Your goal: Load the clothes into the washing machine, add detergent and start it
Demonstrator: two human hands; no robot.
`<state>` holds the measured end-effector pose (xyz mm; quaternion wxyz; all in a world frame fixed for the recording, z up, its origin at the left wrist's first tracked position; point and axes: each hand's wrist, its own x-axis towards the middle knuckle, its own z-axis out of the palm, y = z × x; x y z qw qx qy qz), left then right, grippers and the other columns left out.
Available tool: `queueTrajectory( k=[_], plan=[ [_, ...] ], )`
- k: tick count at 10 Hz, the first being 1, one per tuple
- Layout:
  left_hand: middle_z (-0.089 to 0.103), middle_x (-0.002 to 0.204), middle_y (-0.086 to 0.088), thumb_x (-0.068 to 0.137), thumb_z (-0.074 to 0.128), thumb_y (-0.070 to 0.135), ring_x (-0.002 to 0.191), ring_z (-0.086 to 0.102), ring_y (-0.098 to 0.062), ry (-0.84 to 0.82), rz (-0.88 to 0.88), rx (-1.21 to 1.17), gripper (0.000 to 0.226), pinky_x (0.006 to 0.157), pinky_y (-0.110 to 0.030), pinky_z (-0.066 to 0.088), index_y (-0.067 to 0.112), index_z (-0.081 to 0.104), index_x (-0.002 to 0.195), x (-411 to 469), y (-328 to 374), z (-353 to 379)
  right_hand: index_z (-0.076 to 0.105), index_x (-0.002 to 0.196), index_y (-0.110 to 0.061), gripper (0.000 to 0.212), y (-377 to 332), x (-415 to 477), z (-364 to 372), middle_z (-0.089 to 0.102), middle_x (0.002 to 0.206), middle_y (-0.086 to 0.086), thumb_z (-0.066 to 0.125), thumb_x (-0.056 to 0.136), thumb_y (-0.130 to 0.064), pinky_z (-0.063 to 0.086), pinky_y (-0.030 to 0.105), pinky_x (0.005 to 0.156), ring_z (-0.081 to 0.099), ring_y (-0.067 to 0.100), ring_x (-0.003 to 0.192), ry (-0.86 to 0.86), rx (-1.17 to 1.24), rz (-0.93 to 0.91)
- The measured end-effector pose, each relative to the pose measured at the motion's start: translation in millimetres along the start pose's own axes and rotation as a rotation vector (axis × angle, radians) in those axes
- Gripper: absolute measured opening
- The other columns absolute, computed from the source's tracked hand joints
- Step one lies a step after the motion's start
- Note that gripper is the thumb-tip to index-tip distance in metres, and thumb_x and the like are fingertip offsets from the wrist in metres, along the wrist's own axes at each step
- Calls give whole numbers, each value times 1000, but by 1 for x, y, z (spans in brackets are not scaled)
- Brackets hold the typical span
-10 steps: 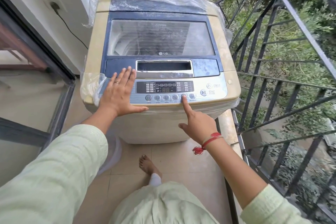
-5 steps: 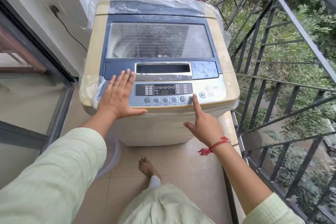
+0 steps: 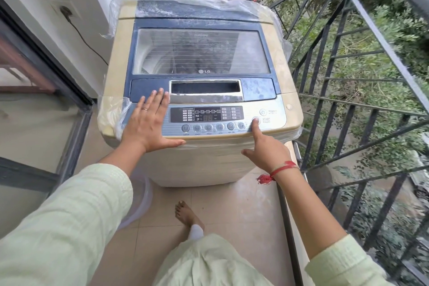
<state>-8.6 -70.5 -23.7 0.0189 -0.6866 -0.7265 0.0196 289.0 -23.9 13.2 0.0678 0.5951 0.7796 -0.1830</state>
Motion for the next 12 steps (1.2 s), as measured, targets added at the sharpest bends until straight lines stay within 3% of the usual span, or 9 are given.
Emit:
queueTrajectory(
  k=[1,2,3,4,5,8,10,11,12],
  plan=[
    [3,159,-10,57,26,93,147,2,-23,-5,-7,-11,129,119,-43,3,8,2,151,-1,0,0,38,128,-19,44,-4,-7,-1,63,84,6,54,90,-35,37,31,56,64,32,81,261,61,-34],
    [3,159,-10,57,26,93,147,3,-23,-8,-6,-11,129,119,-43,3,7,2,151,0,1,0,50,114,-17,29,-7,-19,9,58,69,-2,54,91,-34,36,28,50,63,28,66,433,135,-148],
    [6,158,-11,56,29,92,146,5,-24,-8,-10,-44,130,119,-43,3,7,4,151,0,1,0,60,88,-18,25,-14,-36,31,46,54,-11,52,90,-42,38,23,41,57,16,48,554,168,-385],
    [7,158,-11,56,30,92,146,6,-24,-9,-12,-53,130,119,-43,3,7,5,151,-1,2,-1,59,84,-20,26,-20,-44,45,51,53,-9,50,90,-44,41,23,38,54,13,44,551,144,-519],
    [7,158,-11,56,30,92,146,6,-24,-13,-5,-57,129,119,-42,2,6,5,151,-1,2,-2,57,85,-19,20,-33,-50,54,54,55,-7,54,90,-38,43,28,38,52,14,42,536,166,-665],
    [8,158,-10,57,26,95,146,4,-22,-56,-2,-97,130,118,-41,1,7,7,151,-3,0,-8,53,105,-21,15,-67,-16,27,56,59,-7,54,92,-29,45,30,41,54,15,46,569,220,-775],
    [-3,158,1,71,13,88,145,-7,-11,21,16,-257,108,117,-33,-10,17,4,152,-4,-5,-7,50,115,-21,26,-90,29,-22,62,70,-8,55,90,-21,46,27,45,56,13,51,697,280,-809],
    [15,157,5,79,2,80,143,3,-3,108,-109,-616,94,114,-24,-9,21,24,149,4,-4,-10,46,121,-20,32,-101,68,-53,64,90,2,56,90,-21,51,37,64,61,21,75,806,249,-791],
    [22,156,-1,84,9,69,142,6,-5,148,-146,-685,84,113,-24,-9,17,30,147,13,-6,-9,41,129,-21,45,-104,89,-64,59,115,8,58,88,-24,48,41,81,57,26,98,869,208,-658]
  ],
)
